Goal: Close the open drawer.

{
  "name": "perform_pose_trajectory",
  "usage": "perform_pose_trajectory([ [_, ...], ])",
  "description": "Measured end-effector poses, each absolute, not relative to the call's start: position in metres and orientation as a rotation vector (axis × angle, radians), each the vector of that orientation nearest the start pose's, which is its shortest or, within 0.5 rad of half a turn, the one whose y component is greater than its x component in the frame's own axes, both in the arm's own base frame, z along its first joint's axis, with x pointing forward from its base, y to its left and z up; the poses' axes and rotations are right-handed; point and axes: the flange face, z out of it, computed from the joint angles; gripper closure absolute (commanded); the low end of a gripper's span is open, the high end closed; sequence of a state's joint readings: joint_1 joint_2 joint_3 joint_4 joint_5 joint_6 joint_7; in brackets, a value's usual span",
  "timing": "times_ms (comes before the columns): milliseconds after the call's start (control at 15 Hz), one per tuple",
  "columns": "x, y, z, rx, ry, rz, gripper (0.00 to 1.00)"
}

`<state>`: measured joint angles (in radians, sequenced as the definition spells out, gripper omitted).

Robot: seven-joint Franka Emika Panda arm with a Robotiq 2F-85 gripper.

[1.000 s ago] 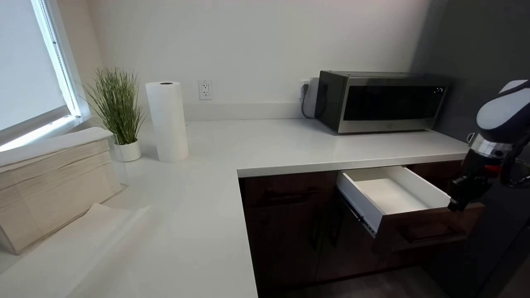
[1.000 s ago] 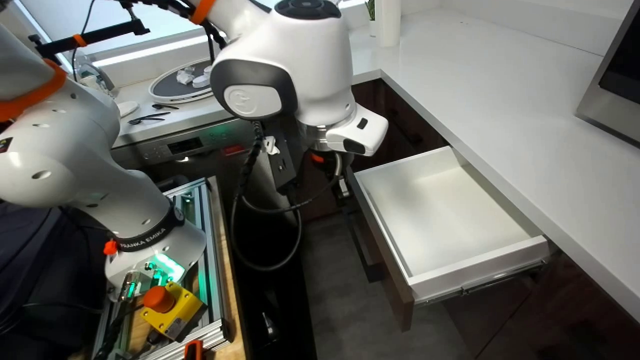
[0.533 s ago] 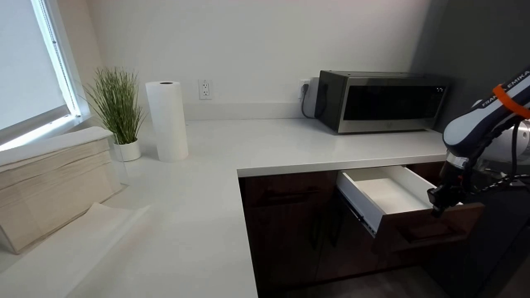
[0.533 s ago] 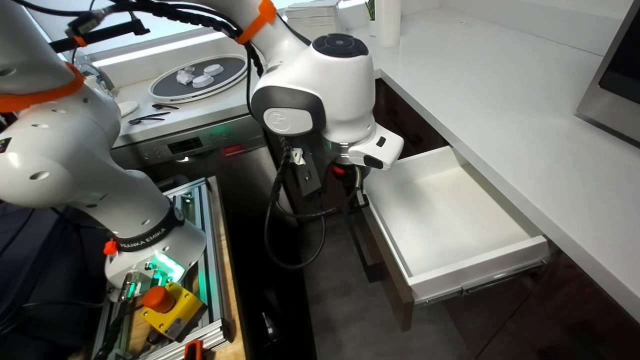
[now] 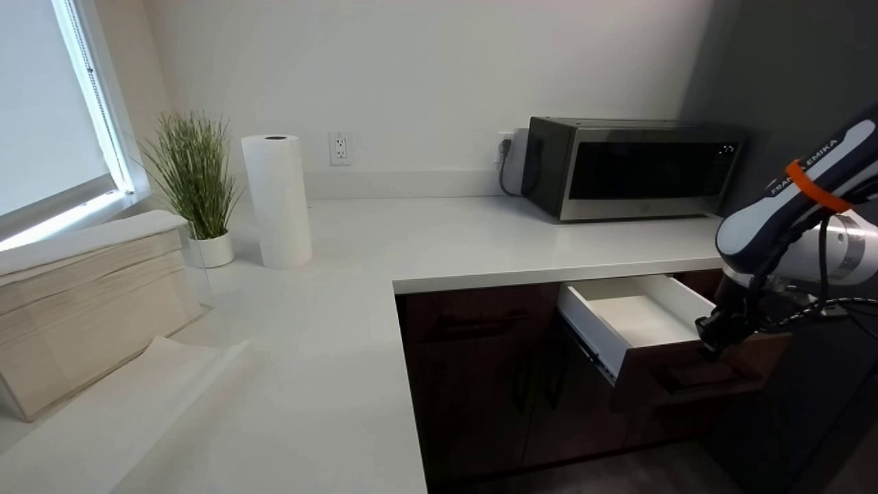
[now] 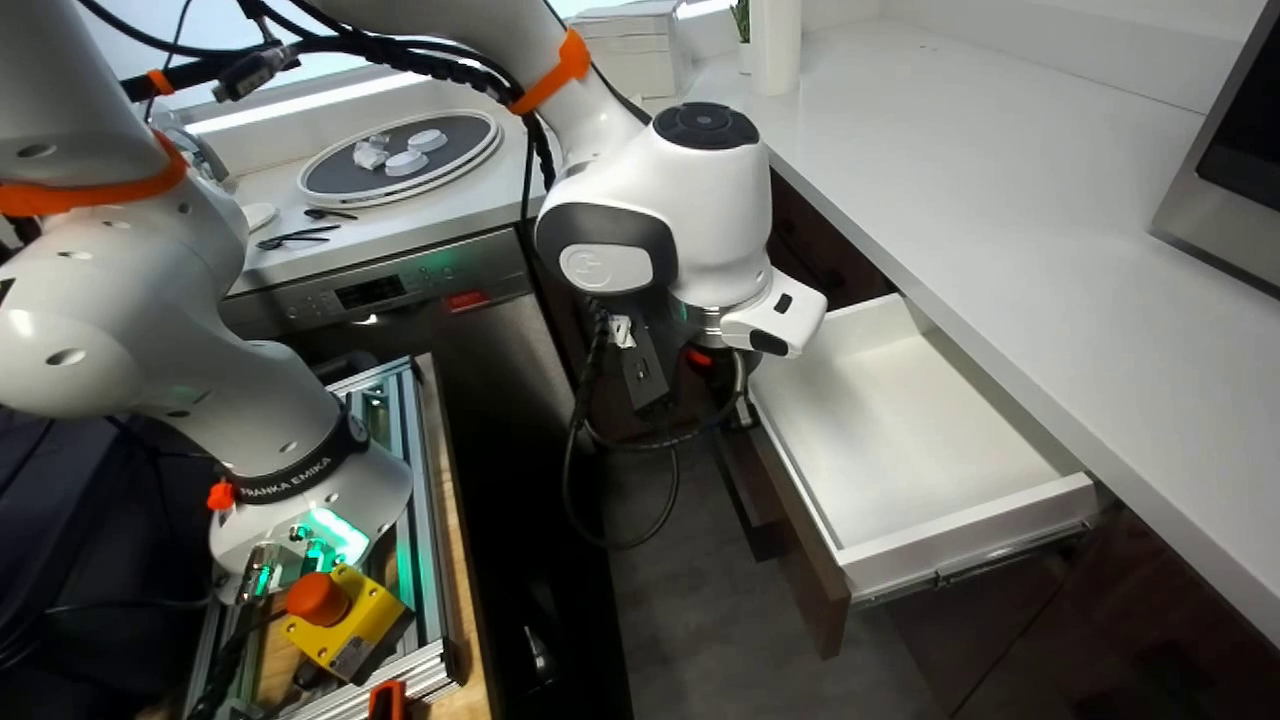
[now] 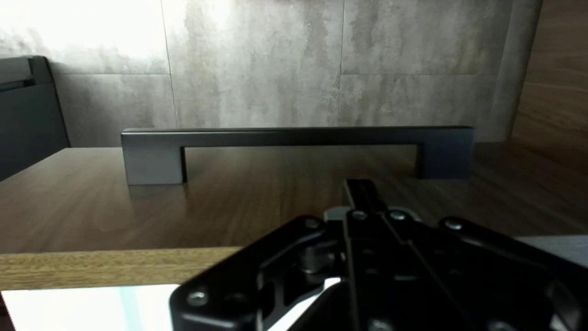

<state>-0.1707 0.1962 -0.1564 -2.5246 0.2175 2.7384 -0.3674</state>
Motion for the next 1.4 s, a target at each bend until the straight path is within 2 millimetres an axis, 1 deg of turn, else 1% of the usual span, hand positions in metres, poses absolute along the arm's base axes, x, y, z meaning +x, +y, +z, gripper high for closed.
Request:
perform_pose_trajectory([
  [333, 0.454, -0.155, 0.2, -3.162, 0.172, -0.352, 1.0],
  [667, 0.474, -0.16, 0.194, -3.147, 0.145, -0.546, 0.99],
  [867, 0.484, -0.164, 0.193, -3.14, 0.146, -0.584, 0.99],
  [1267, 0.487, -0.166, 0.191, -3.142, 0.154, -0.589, 1.0],
  [1400, 0.493, -0.165, 0.187, -3.149, 0.152, -0.647, 1.0],
])
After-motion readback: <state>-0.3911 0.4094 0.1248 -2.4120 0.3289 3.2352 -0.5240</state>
